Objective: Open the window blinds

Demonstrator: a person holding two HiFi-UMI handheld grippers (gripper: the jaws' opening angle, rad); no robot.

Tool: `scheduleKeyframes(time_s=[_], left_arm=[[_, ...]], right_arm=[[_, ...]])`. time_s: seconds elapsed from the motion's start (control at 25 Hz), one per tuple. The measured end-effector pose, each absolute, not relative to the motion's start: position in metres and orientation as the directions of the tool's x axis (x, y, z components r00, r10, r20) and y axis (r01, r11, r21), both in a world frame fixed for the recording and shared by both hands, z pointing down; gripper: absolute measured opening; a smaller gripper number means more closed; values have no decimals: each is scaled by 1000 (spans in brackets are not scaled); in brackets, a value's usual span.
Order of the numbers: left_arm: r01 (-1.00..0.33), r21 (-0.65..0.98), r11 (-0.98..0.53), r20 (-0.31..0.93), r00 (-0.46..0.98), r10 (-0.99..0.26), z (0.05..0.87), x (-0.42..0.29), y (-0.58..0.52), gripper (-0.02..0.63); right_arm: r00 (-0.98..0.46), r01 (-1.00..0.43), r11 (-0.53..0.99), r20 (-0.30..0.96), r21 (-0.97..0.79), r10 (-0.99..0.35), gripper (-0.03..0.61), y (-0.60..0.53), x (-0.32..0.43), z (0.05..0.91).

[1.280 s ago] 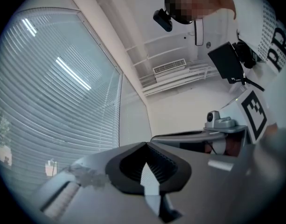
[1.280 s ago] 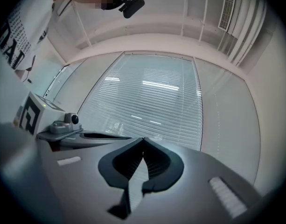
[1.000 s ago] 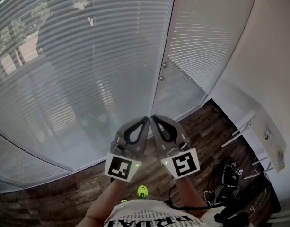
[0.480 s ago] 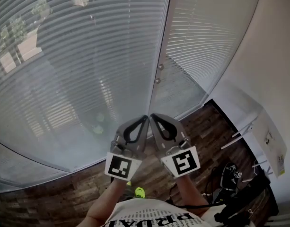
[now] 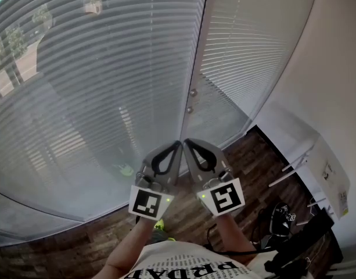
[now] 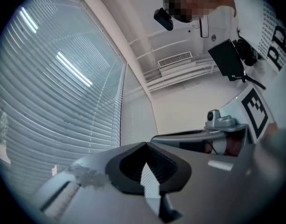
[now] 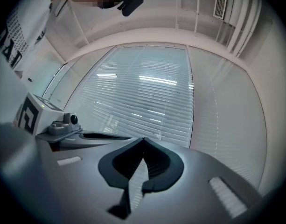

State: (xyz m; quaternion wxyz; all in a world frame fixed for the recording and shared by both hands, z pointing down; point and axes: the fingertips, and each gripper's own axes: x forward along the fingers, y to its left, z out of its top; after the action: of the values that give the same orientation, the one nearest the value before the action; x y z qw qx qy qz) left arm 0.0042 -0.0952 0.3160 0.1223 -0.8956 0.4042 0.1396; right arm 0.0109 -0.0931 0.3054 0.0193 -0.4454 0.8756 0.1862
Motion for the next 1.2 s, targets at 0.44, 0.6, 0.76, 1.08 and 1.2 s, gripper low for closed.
scheduleKeyframes(time_s=[0.44, 0.6, 0.76, 1.08, 1.2], left_arm=[[-718, -115, -687, -325, 680, -657, 326, 3, -152, -9], [-694, -102, -713, -318, 701, -638, 326, 2, -170, -9], [-677, -102, -729, -321, 716, -620, 330, -2, -183, -9], [-673, -71, -737, -307, 717, -626, 337, 7, -206, -9], [-684, -72, -725, -304, 708, -638, 341, 12, -215, -9]], right_arm=[[-564, -803, 492, -163, 337, -809, 9, -149, 8, 314], [-541, -821, 476, -162, 315, -825, 9, -169, 7, 316], [-522, -832, 459, -157, 313, -838, 9, -184, 5, 321], [-520, -829, 460, -135, 317, -844, 9, -207, 14, 328], [-535, -821, 478, -127, 313, -835, 9, -215, 19, 333]])
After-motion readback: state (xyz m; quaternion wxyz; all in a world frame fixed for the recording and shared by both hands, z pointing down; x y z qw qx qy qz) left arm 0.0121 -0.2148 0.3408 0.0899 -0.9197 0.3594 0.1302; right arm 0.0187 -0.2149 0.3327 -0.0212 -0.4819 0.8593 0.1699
